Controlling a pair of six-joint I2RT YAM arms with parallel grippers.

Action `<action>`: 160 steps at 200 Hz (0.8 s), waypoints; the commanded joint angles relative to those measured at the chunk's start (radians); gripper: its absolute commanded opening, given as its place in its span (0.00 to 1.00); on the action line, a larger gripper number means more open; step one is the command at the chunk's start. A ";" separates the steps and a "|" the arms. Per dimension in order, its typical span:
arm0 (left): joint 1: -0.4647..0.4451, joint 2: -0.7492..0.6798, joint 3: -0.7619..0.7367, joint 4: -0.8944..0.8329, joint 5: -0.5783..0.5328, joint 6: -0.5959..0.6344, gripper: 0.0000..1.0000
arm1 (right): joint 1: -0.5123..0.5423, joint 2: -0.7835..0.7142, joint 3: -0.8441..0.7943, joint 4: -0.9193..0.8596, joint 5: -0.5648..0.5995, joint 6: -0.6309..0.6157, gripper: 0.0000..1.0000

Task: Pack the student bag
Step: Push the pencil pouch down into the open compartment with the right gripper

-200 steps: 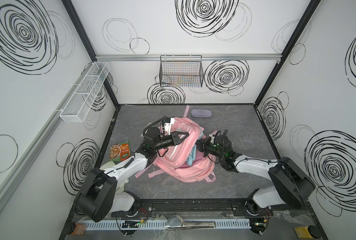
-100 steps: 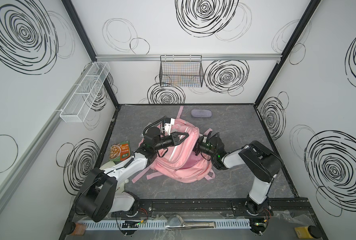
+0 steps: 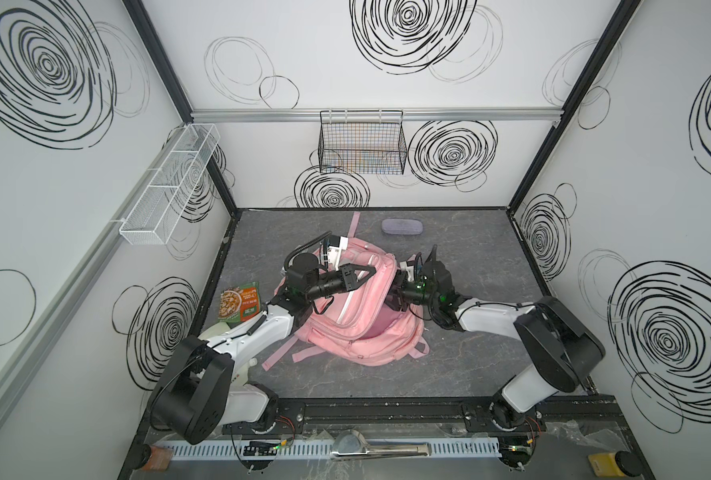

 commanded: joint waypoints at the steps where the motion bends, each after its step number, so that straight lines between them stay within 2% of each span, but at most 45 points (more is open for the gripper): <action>1: -0.001 -0.022 0.059 0.169 0.068 0.013 0.00 | -0.058 -0.081 -0.042 -0.340 0.044 -0.237 0.60; 16: -0.002 -0.024 0.057 0.176 0.070 0.016 0.00 | -0.101 -0.126 -0.050 -0.422 0.075 -0.306 0.53; 35: -0.006 -0.021 0.056 0.187 0.079 0.013 0.00 | -0.125 -0.154 -0.010 -0.469 0.123 -0.378 0.36; 45: -0.012 -0.020 0.057 0.192 0.085 0.011 0.00 | -0.125 -0.150 0.036 -0.488 0.156 -0.414 0.31; 66: -0.025 -0.019 0.058 0.205 0.101 0.010 0.00 | -0.119 -0.088 0.138 -0.501 0.196 -0.462 0.30; 97: -0.034 -0.020 0.056 0.215 0.116 0.009 0.00 | -0.119 0.051 0.243 -0.438 0.177 -0.475 0.33; 112: -0.038 -0.017 0.056 0.217 0.120 0.009 0.00 | -0.103 0.115 0.277 -0.376 0.124 -0.455 0.34; 141: -0.034 -0.010 0.056 0.226 0.121 -0.006 0.00 | 0.020 0.189 0.327 -0.369 0.064 -0.464 0.32; 160: -0.029 -0.012 0.053 0.232 0.119 -0.010 0.00 | 0.087 0.187 0.244 -0.235 0.024 -0.368 0.25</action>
